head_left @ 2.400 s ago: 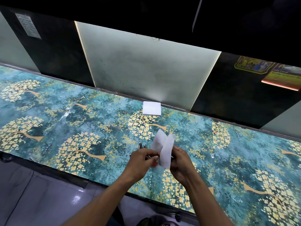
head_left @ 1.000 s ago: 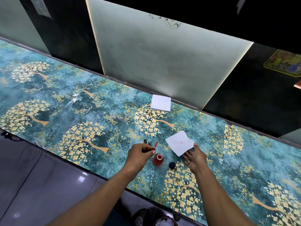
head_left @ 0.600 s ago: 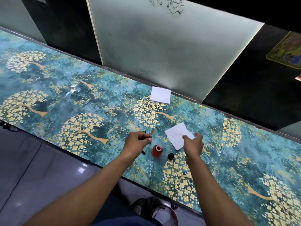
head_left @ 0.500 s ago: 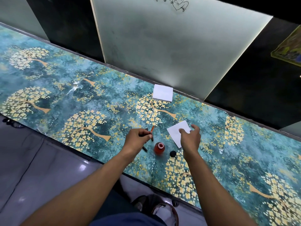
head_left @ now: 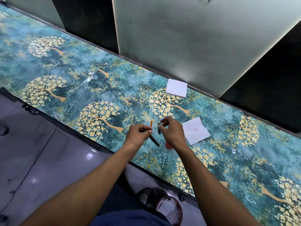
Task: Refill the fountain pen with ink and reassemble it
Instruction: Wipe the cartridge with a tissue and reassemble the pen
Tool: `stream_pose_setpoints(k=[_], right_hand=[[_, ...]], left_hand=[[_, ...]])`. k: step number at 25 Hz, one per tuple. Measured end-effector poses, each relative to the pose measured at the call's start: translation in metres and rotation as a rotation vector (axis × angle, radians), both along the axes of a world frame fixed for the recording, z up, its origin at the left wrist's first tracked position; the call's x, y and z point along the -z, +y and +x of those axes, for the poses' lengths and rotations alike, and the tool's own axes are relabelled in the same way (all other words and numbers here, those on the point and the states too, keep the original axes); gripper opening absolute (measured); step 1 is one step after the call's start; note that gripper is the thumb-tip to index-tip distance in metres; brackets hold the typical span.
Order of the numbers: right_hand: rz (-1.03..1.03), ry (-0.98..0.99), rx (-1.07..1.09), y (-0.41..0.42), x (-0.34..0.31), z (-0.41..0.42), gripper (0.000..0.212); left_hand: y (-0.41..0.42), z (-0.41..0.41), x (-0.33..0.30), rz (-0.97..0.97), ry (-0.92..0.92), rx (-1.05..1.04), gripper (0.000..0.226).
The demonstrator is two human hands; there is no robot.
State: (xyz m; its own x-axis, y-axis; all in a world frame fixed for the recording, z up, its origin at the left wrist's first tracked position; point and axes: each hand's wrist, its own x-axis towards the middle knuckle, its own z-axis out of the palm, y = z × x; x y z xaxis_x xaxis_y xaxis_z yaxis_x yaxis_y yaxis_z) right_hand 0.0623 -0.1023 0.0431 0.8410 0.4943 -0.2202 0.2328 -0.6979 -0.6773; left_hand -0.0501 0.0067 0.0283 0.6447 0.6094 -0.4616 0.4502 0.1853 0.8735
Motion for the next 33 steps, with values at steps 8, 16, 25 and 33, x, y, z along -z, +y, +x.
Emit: stream_pose_setpoints(k=[8,16,25,33], right_hand=[[-0.724,-0.423,-0.657,0.044,0.025,-0.026,0.011],[-0.633,-0.380,-0.567,0.039,0.039,-0.035,0.009],[-0.093,-0.154,-0.209,0.010,0.024,-0.048,0.009],[-0.067,-0.203,-0.139,0.002,0.006,-0.041,0.012]], left_hand=[[0.028,-0.021,0.006,-0.018,0.014,-0.076,0.008],[0.040,-0.025,0.005,-0.074,0.002,-0.088,0.008],[0.042,-0.007,-0.005,-0.148,-0.093,-0.165,0.004],[0.027,0.002,-0.016,-0.128,-0.158,-0.096,0.007]])
